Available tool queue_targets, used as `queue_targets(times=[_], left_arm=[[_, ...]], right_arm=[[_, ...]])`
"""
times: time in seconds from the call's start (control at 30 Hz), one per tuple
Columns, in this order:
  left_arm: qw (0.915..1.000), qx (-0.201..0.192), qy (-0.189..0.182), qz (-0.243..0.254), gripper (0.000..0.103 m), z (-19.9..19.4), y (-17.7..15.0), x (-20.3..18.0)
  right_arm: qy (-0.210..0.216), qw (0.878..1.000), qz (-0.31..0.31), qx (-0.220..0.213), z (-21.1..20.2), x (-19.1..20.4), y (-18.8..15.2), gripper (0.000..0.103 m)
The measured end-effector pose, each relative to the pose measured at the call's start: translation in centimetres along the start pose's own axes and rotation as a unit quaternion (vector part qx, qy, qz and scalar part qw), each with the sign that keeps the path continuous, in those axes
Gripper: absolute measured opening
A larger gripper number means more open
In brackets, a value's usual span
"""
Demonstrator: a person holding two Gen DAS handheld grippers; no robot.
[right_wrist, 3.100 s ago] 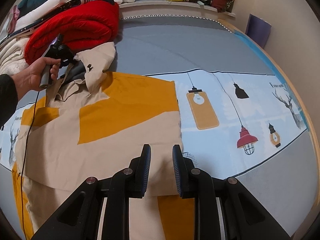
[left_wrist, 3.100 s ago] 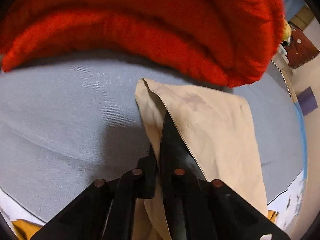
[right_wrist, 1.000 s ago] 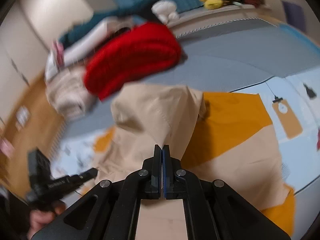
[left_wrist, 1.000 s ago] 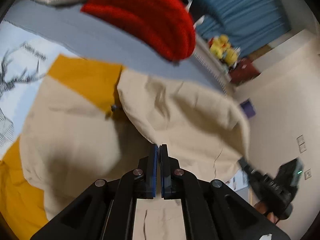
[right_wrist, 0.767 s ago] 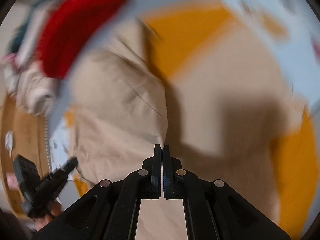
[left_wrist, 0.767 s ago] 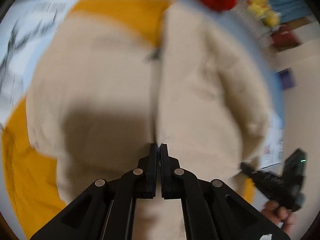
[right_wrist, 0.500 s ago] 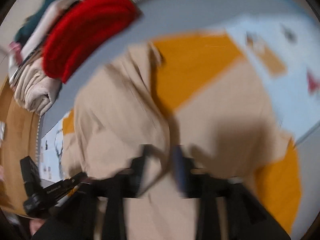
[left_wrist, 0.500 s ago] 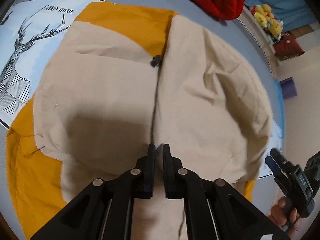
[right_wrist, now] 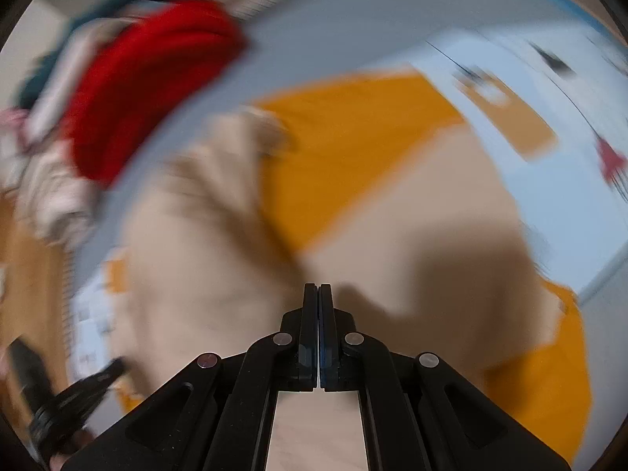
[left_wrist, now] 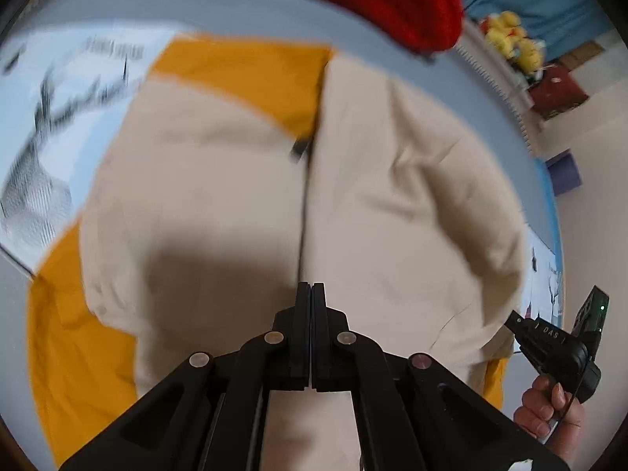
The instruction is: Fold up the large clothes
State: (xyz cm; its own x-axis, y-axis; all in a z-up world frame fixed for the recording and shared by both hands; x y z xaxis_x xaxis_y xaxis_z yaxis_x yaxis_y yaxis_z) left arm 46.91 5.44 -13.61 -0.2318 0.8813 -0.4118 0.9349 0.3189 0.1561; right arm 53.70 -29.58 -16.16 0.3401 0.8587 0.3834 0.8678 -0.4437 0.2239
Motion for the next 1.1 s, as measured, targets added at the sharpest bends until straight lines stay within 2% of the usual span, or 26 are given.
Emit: queue_targets(times=[0.03,0.07,0.1,0.13,0.17,0.2,0.23,0.3,0.33,0.37,0.4,0.43,0.5,0.57,0.6,0.63,0.7,0.73,0.8,0.83,0.87,0.93,1.0,1.03,1.1], left_arm=[[1.0,0.003,-0.003,-0.005,0.0,0.2,-0.1,0.0],[1.0,0.001,-0.008,-0.005,0.0,0.0,-0.1,-0.3],[0.9999,-0.006,-0.013,0.0,0.0,-0.3,0.0,-0.8],[0.9998,-0.011,-0.017,0.003,0.006,-0.5,0.0,-1.0],[0.9996,-0.016,-0.023,0.005,0.019,-0.7,0.1,-1.3],[0.9994,-0.018,-0.028,0.006,0.025,-0.7,0.2,-1.4],[0.9994,-0.016,-0.03,0.005,0.032,-0.5,0.2,-1.6],[0.9995,0.004,-0.033,-0.001,0.032,0.5,0.0,-1.3],[0.9993,0.012,-0.034,-0.006,0.03,1.1,-0.1,-1.2],[0.999,0.021,-0.036,-0.014,0.028,1.6,-0.3,-1.1],[0.9986,0.026,-0.039,-0.022,0.024,2.0,-0.4,-0.9],[0.9985,0.03,-0.04,-0.022,0.006,2.2,-0.4,-0.8],[0.9985,0.025,-0.046,-0.015,0.003,1.9,-0.2,-1.1],[0.9995,0.001,-0.031,-0.001,0.001,0.8,0.1,-1.6],[0.9999,-0.009,-0.009,0.01,0.001,0.4,0.3,-1.7],[0.9998,-0.009,0.008,0.014,0.001,0.7,0.2,-1.5],[0.9993,0.03,0.022,-0.003,0.002,2.4,-0.4,-0.6],[0.9987,0.042,0.026,-0.009,0.006,2.9,-0.8,-0.2],[0.9982,0.044,0.038,-0.013,0.011,2.9,-0.9,-0.1],[0.9985,0.03,0.046,-0.008,0.012,2.2,-0.6,-0.5],[0.9982,0.006,0.059,0.007,0.012,1.2,-0.2,-1.2],[0.9945,-0.046,0.084,0.043,0.014,-1.1,0.2,-3.0],[0.9911,-0.084,0.072,0.074,0.017,-2.8,0.1,-4.8],[0.9904,-0.088,0.054,0.092,0.017,-3.0,-0.2,-6.0],[0.99,-0.054,0.021,0.129,0.017,-1.6,-1.4,-7.6]], right_arm=[[0.001,1.0,0.014,0.003,0.2,-0.7,0.0,0.0],[0.024,0.999,0.028,-0.002,0.0,-0.8,0.1,0.001],[0.038,0.999,0.026,-0.01,-0.4,-0.5,0.4,0.005],[0.058,0.998,0.009,-0.032,-1.5,0.7,0.8,0.015],[0.068,0.997,-0.006,-0.047,-2.2,1.4,1.0,0.026],[0.083,0.994,-0.027,-0.066,-3.1,2.6,1.2,0.06],[0.092,0.992,-0.042,-0.073,-3.5,3.4,1.1,0.08],[0.097,0.99,-0.071,-0.068,-3.3,4.7,0.6,0.081],[0.093,0.991,-0.082,-0.058,-2.9,5.0,0.4,0.072],[0.089,0.991,-0.095,-0.043,-2.1,5.4,0.0,0.06],[0.084,0.991,-0.1,-0.031,-1.5,5.5,-0.3,0.026],[0.085,0.991,-0.099,-0.019,-1.0,5.4,-0.4,0.007],[0.096,0.991,-0.087,-0.016,-0.9,5.1,-0.6,0.003],[0.11,0.991,-0.058,-0.04,-1.9,4.5,-0.1,0.002],[0.11,0.992,-0.045,-0.047,-2.1,4.0,-0.1,0.002],[0.095,0.994,-0.022,-0.043,-1.8,3.0,0.0,0.002],[0.06,0.998,0.019,0.004,0.6,0.5,-0.7,0.002],[0.056,0.997,0.038,0.038,2.2,-0.6,-1.3,0.002],[0.05,0.996,0.046,0.061,3.5,-0.9,-2.0,0.003],[0.037,0.997,0.029,0.054,3.2,-0.4,-1.9,0.01],[0.022,0.999,0.011,0.04,2.6,0.3,-1.7,0.013],[0.0,1.0,-0.012,0.003,0.9,1.2,-1.1,0.031],[-0.02,0.998,-0.025,-0.048,-1.4,1.7,-0.6,0.04],[-0.024,0.997,-0.03,-0.068,-2.3,1.8,-0.6,0.041],[-0.029,0.992,-0.052,-0.115,-4.3,2.9,-0.5,0.041]])
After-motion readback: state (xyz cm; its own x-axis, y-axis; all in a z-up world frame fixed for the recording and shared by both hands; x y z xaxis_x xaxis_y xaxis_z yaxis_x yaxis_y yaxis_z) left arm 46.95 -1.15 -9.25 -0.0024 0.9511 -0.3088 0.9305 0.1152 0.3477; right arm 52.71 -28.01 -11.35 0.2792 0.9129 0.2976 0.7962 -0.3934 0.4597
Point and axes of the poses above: each gripper's, at about its wrist camera, not at the fingertips, and z roughly the way its jaws point, x to its left, y to its top, the point moved 4 cm from there along z, roughly the way its jaws point, and after that the axes turned 3 degrees about x, right-handed, at the moved point
